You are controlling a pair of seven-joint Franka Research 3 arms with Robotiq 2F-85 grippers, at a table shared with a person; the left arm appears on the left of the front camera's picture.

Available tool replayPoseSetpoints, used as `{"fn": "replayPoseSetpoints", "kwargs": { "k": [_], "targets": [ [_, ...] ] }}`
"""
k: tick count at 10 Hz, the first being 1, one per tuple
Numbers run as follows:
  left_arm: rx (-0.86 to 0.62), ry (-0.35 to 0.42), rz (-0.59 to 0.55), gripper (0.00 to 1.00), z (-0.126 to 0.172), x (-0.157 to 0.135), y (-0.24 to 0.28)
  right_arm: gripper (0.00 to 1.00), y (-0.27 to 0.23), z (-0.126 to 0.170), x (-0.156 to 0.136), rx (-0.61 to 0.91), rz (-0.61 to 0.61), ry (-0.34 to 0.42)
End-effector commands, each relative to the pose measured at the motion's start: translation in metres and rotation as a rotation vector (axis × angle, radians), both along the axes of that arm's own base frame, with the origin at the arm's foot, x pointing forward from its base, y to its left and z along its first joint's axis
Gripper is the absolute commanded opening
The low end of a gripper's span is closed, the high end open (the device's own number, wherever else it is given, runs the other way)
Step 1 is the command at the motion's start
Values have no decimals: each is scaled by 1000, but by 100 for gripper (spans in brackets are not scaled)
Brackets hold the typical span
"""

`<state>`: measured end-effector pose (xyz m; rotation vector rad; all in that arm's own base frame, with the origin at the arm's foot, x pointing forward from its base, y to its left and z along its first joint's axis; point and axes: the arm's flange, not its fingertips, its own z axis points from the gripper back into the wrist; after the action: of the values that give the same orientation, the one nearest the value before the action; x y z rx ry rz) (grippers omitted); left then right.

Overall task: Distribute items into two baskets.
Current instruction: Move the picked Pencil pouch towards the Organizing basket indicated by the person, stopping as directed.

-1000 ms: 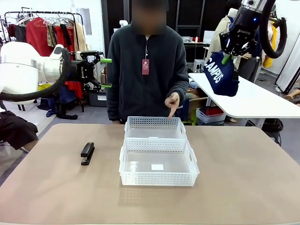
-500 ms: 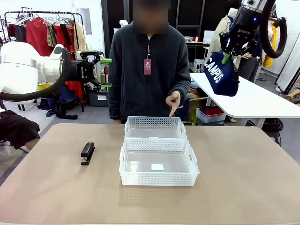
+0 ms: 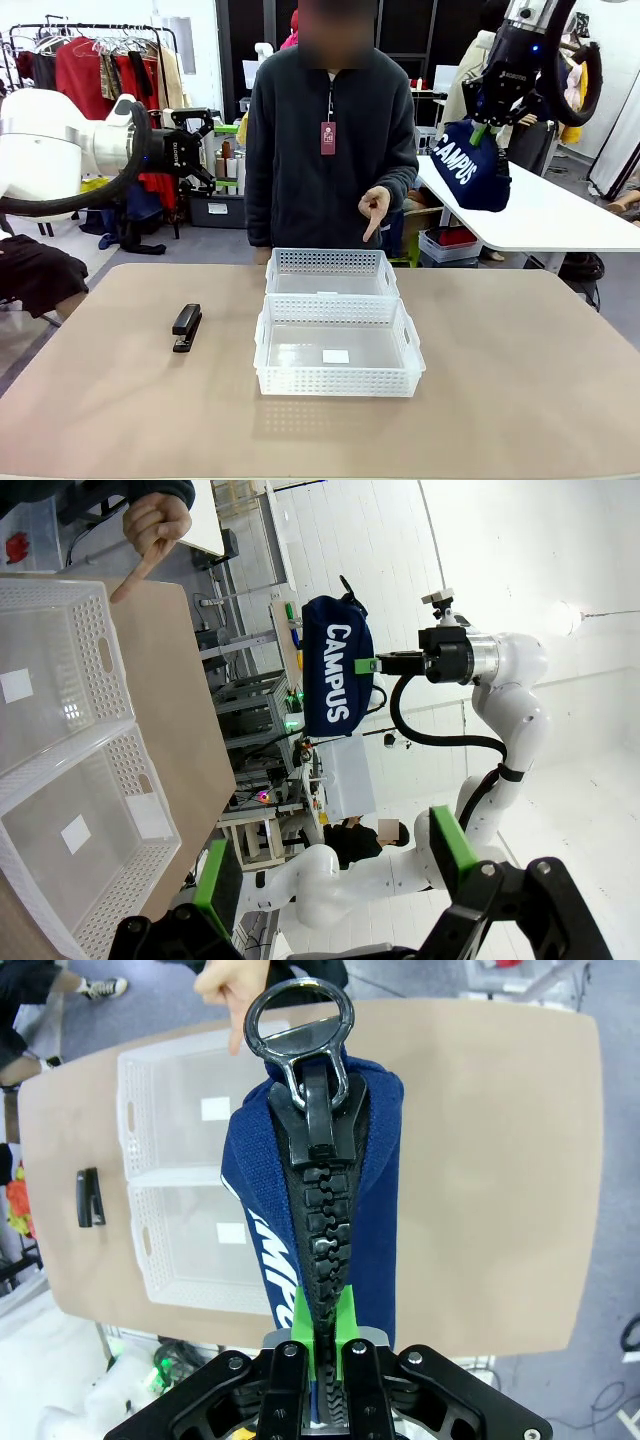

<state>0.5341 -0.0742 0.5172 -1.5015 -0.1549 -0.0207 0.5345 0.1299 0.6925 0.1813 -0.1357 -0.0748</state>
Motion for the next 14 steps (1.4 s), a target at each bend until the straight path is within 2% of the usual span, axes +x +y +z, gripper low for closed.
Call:
{"fn": "replayPoseSetpoints", "kwargs": {
  "k": [1,2,4,6,7,9,11,14],
  "targets": [
    [-2,-1,1,100,2,-1,1,0,12,12,11,-62,91,29],
    [-2,-1,1,100,2,-1,1,0,32,9,25,-214,345,136],
    [-2,-1,1,100,2,-1,1,0,35,8,28,-244,377,130],
    [-2,-1,1,100,2,-1,1,0,52,-8,37,-354,563,172],
    [-2,-1,1,100,2,-1,1,0,61,-12,42,-383,618,170],
    [-2,-1,1,100,2,-1,1,0,73,-33,45,-391,756,45],
    [-2,-1,1,100,2,-1,1,0,86,-49,47,-335,873,-53],
    [-2,-1,1,100,2,-1,1,0,97,-62,47,-276,942,-45]
  ]
}}
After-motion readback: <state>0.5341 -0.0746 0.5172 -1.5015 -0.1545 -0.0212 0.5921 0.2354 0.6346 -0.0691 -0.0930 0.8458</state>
